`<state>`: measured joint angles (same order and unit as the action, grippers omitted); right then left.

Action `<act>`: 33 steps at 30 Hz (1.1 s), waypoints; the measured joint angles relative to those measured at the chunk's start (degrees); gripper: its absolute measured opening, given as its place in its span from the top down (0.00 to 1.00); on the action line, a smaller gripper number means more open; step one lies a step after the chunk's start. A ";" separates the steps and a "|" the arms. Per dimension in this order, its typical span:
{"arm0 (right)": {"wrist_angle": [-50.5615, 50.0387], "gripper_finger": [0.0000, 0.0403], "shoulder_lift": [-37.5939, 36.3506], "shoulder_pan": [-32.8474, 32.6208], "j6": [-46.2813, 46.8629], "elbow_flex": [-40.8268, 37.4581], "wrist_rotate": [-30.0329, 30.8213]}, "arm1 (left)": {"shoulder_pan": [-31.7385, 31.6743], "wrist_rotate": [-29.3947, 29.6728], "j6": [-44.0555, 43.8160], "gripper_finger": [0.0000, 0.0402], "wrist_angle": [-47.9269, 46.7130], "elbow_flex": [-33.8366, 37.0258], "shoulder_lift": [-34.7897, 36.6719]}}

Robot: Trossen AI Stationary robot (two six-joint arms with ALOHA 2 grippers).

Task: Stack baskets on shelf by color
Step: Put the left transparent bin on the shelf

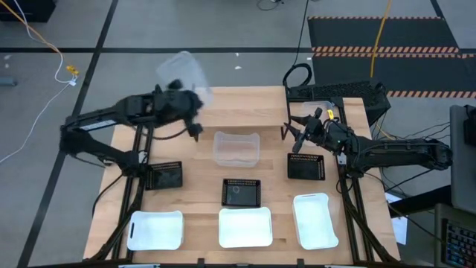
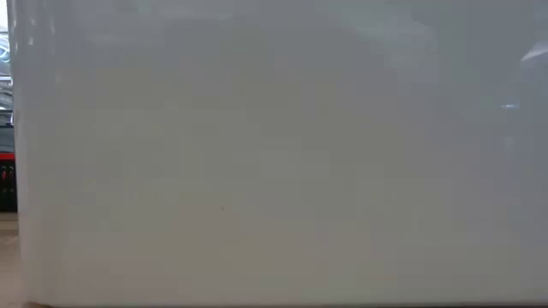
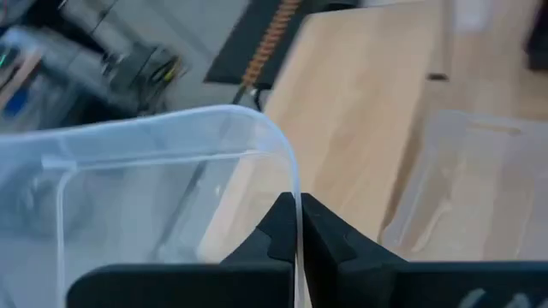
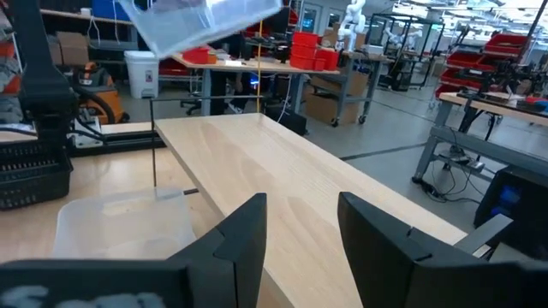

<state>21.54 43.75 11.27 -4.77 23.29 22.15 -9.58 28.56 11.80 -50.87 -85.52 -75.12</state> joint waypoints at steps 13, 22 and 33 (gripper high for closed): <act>0.43 0.65 0.00 -0.11 4.32 -2.80 0.00 | 1.02 -12.13 10.85 0.99 -5.77 -6.86 -17.00; 0.96 0.65 0.00 -0.11 5.66 -4.39 0.02 | -2.48 -13.84 5.76 0.99 -10.60 -6.90 -17.19; 0.96 0.65 0.00 -0.13 6.41 -4.39 -4.50 | -8.05 -23.06 7.10 0.88 -9.61 -6.92 -17.19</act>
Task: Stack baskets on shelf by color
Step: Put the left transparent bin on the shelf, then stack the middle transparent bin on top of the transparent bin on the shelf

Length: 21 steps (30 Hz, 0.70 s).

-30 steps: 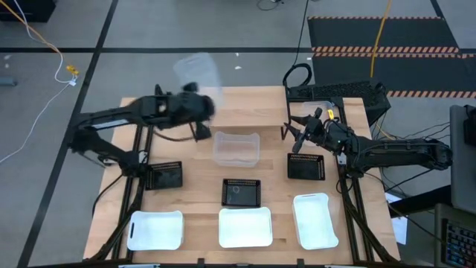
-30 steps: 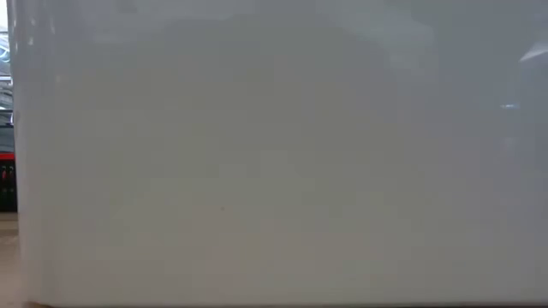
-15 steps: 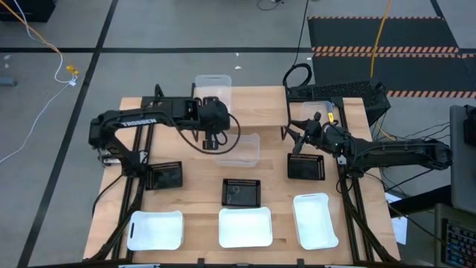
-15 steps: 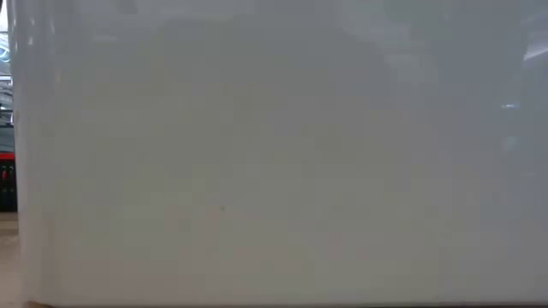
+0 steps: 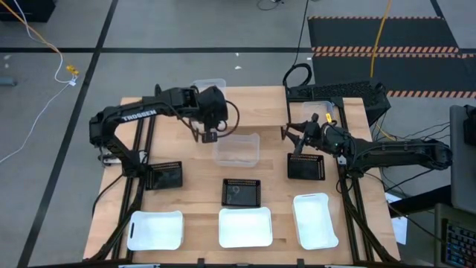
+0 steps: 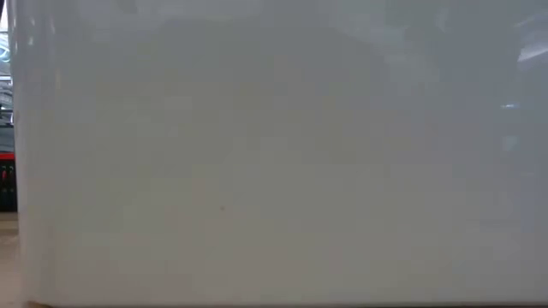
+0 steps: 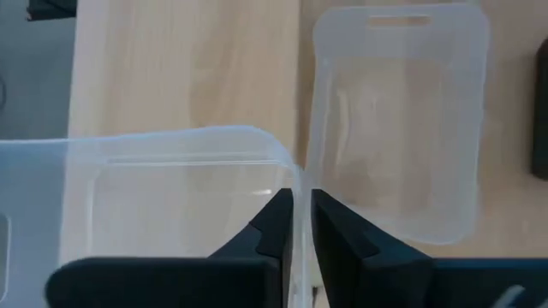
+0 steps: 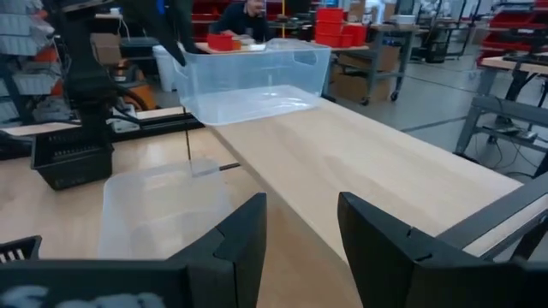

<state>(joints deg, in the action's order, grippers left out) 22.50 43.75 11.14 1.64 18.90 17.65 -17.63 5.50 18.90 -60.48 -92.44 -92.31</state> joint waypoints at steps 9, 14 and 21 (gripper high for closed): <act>-0.02 0.65 0.00 0.00 0.73 0.00 0.00 | -0.24 6.87 0.91 0.87 0.60 0.00 2.11; -0.02 0.65 0.00 0.00 2.27 0.00 0.00 | 2.23 9.42 -1.84 0.81 1.60 -0.01 6.47; -0.02 0.65 0.00 -1.81 3.07 0.00 -0.32 | 10.69 -0.18 -7.07 0.63 1.65 0.17 9.05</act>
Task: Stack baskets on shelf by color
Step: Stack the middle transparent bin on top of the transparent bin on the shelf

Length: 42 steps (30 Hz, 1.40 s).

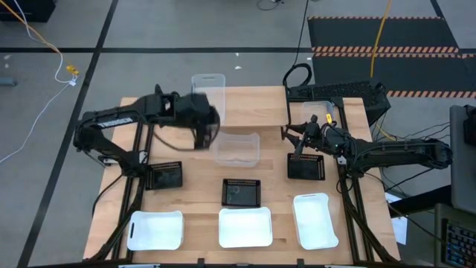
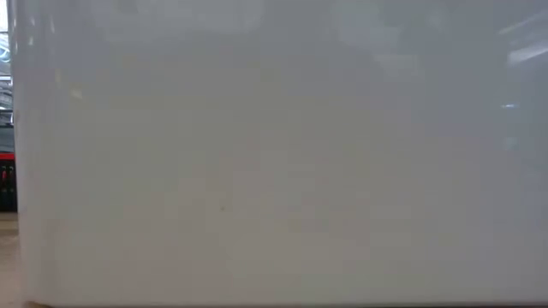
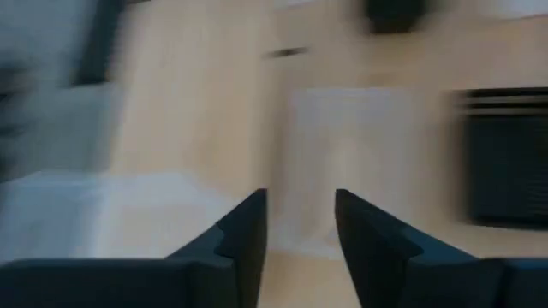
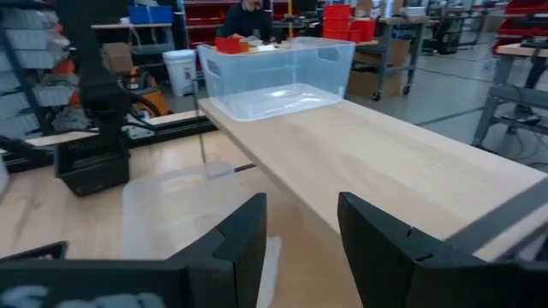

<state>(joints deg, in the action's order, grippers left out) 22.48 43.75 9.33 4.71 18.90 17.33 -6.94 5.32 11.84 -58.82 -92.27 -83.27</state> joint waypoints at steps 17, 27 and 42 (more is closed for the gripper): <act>4.48 0.65 -0.02 -8.42 0.44 0.00 -2.56 | 11.44 5.26 -2.10 0.59 26.91 30.05 -2.05; 6.47 0.65 -0.01 -9.47 -0.67 0.00 -2.50 | 8.92 5.20 -2.15 0.63 32.08 38.71 -2.66; 5.95 0.65 0.00 -9.45 -1.31 0.00 -2.47 | 6.81 2.19 -5.29 0.97 32.10 39.67 -3.12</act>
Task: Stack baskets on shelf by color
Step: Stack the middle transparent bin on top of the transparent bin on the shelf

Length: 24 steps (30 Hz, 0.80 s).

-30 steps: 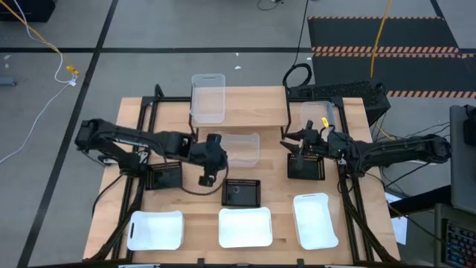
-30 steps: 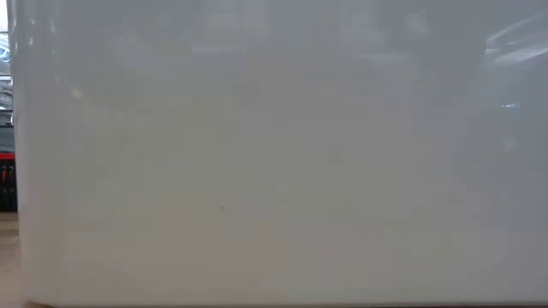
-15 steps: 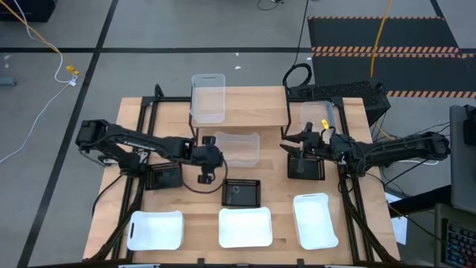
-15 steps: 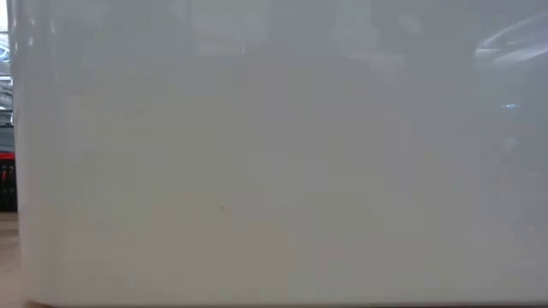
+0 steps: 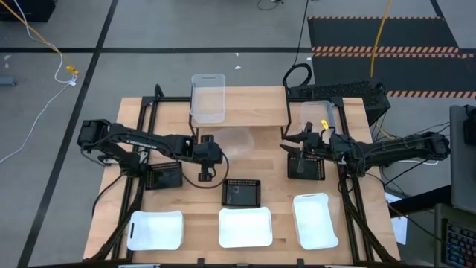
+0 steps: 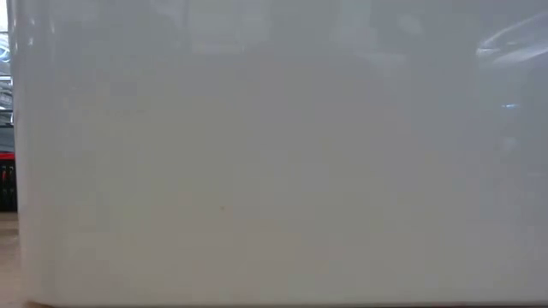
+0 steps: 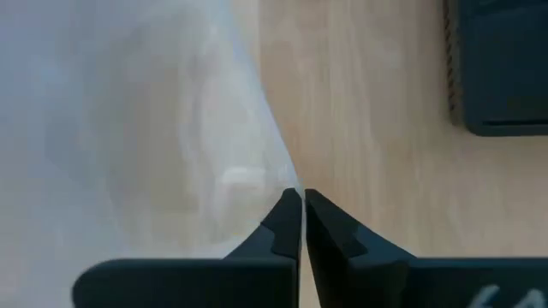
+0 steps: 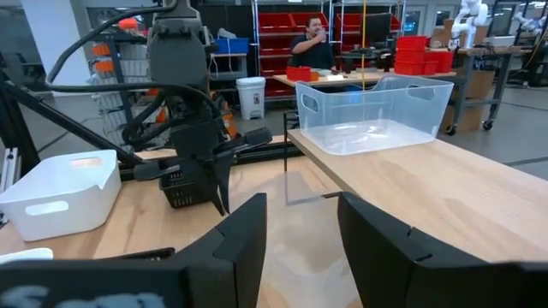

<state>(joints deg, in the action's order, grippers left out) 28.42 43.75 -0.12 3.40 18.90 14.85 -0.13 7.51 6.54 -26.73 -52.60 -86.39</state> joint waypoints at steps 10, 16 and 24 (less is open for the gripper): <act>0.00 0.65 -0.02 0.00 0.00 0.00 -0.07 | 4.78 -0.51 1.10 0.98 -4.13 -4.03 0.00; 0.00 0.65 -0.02 0.00 -0.80 0.00 -0.11 | 7.03 -0.45 2.63 0.99 -11.04 -11.24 0.00; 2.27 0.65 0.00 0.01 -6.50 0.00 -10.83 | 9.60 0.01 6.23 0.99 -17.25 -21.63 0.00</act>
<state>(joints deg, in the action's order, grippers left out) 30.69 43.75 -0.11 -3.10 18.90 4.02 9.47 7.52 12.77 -43.98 -74.23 -86.39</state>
